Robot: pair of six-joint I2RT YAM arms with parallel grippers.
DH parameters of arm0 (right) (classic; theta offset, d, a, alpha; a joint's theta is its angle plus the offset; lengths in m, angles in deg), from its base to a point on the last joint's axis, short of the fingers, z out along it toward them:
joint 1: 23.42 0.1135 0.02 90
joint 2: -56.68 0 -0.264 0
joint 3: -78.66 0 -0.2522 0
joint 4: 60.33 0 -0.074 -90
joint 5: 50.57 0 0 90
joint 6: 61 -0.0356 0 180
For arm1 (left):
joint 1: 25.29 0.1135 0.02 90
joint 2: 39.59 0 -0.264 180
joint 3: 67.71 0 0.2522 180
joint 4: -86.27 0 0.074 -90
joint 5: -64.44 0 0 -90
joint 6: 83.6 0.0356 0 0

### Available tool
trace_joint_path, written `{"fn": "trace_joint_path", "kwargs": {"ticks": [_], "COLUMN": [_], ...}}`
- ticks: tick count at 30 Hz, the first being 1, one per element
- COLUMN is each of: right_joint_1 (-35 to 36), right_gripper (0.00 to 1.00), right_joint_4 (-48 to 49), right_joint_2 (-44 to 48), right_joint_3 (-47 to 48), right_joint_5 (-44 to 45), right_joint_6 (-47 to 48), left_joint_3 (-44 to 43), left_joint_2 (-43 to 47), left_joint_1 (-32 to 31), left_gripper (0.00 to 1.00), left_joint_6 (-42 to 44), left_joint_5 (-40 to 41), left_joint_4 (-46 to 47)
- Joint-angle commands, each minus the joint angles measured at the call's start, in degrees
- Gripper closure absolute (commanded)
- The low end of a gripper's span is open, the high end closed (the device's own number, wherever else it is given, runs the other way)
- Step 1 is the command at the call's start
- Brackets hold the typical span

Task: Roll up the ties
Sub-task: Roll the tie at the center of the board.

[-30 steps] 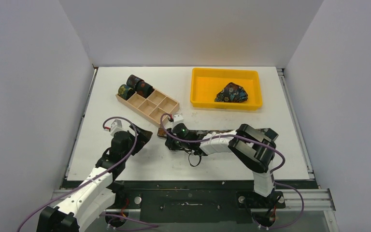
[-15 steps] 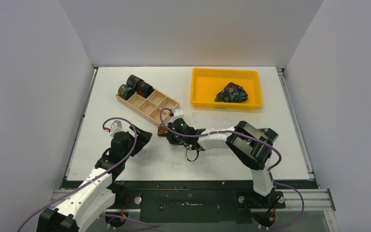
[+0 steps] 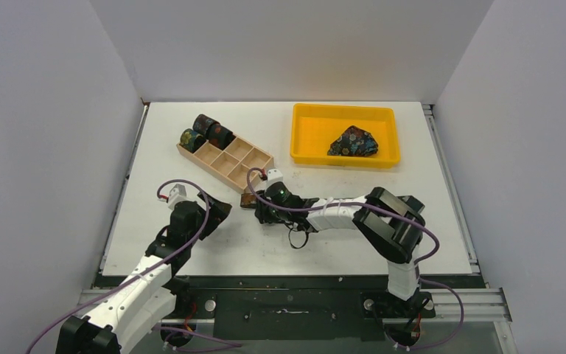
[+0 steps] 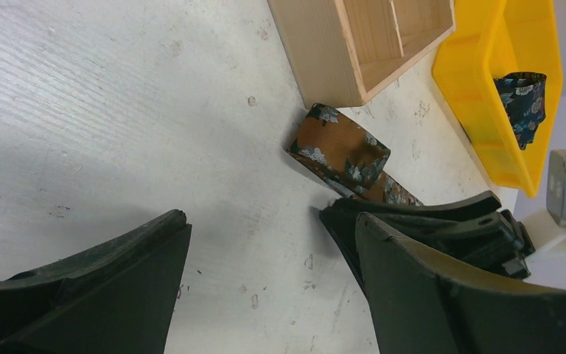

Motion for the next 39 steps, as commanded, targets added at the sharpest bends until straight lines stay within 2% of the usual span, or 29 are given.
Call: {"fn": "trace_joint_path", "kwargs": {"ticks": [1, 6, 12, 22, 39], "right_joint_1": [-0.3, -3.6, -7.9, -8.6, -9.7], "right_gripper": [0.68, 0.63, 0.56, 0.59, 0.68], "right_joint_4": [-0.3, 2.5, 4.3, 5.2, 6.1], "right_joint_2": [8.2, 10.9, 8.1, 3.8, 0.9], "right_joint_3": [-2.0, -3.1, -0.2, 1.9, -1.2], "right_joint_5": [-3.1, -6.4, -9.9, -11.8, -13.2], "right_joint_6": [1.8, -0.6, -3.7, -5.0, -7.3], "left_joint_3": [-1.9, -6.1, -11.9, -12.5, -11.0], "left_joint_2": [-0.7, -6.5, -12.3, -17.9, -24.4], "left_joint_1": [0.4, 0.5, 1.1, 3.9, 4.2], "left_gripper": [0.2, 0.19, 0.13, 0.16, 0.21], "left_joint_6": [1.0, 2.6, 6.3, 5.7, 6.9], "left_joint_5": [0.6, -2.3, -4.3, -10.3, -15.8], "left_joint_4": [0.4, -0.1, -0.4, 5.9, 15.1]}}
